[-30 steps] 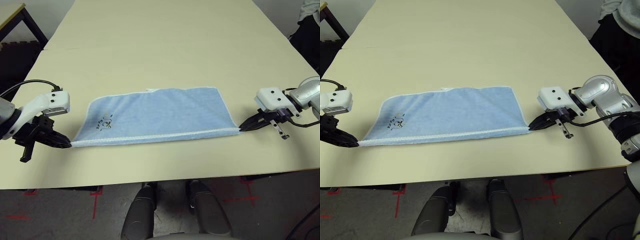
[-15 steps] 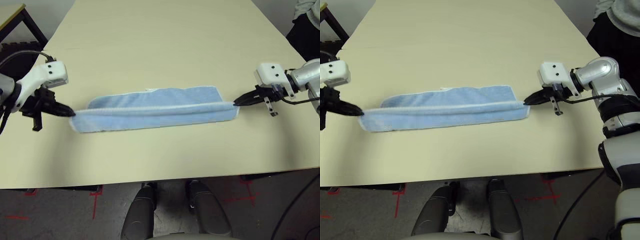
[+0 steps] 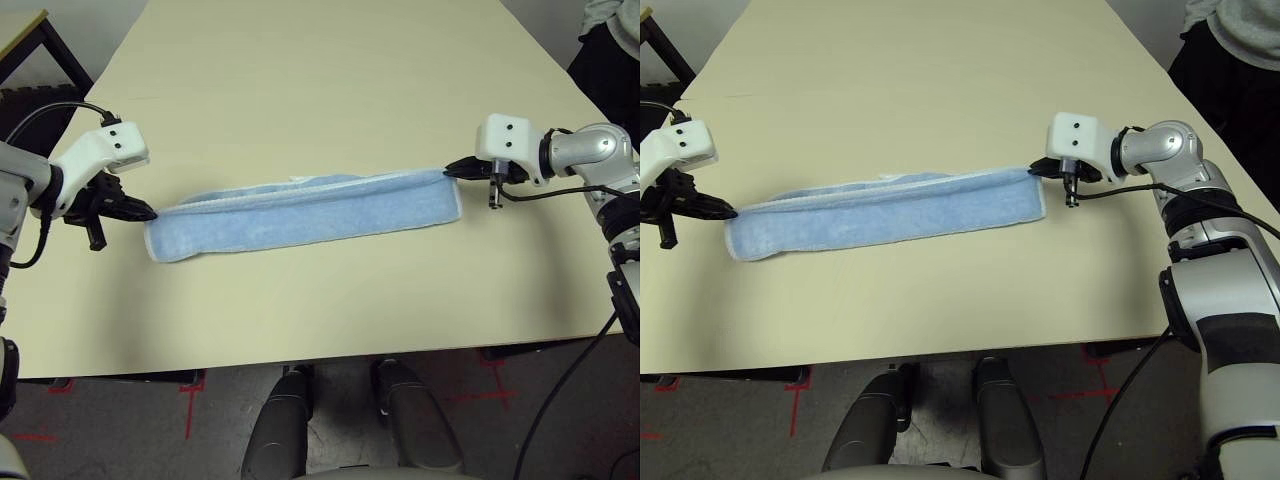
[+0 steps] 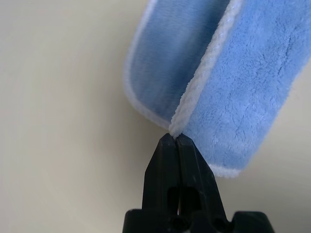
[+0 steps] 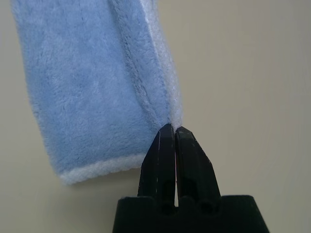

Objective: Fold the towel and set it aside.

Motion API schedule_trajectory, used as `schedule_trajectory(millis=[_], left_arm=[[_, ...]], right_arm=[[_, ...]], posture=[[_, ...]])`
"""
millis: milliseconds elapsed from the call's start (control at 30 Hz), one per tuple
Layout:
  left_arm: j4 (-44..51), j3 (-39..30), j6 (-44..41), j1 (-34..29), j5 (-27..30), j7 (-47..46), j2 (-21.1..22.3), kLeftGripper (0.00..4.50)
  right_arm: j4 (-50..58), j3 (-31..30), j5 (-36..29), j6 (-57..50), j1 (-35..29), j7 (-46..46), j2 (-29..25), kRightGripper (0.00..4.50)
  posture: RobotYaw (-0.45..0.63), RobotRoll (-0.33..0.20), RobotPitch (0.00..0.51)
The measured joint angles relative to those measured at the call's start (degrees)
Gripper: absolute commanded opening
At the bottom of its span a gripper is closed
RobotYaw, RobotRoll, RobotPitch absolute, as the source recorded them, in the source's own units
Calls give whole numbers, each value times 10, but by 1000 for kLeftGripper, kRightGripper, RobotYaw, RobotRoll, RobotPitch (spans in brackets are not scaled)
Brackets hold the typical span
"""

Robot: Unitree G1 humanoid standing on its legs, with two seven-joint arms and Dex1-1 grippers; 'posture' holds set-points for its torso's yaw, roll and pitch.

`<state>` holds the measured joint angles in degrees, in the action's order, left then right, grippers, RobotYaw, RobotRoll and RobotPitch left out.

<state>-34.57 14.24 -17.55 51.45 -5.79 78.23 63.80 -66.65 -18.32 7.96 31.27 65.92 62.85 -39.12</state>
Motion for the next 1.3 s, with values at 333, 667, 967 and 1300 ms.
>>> schedule_trajectory(millis=[333, 667, 967, 1300], left_arm=[[-92, -1, 67, 51, -31, -53, -38, 15], [-119, -1, 91, 57, -51, -78, -53, 15], [-136, -7, 87, 67, -68, -133, -65, 2878], [-66, -111, 6, 71, 17, -140, -111, 4478]], right_arm=[[-12, 2, 48, -15, 1, -51, 21, 0], [-14, 3, 71, -30, 1, -117, 37, 0], [-13, 34, 61, -46, 1, -119, 56, 2943], [15, 225, -139, -149, 8, -66, 127, 4489]], posture=[[9, 0, 171], [11, 0, 170], [8, 0, 169], [13, 0, 166]])
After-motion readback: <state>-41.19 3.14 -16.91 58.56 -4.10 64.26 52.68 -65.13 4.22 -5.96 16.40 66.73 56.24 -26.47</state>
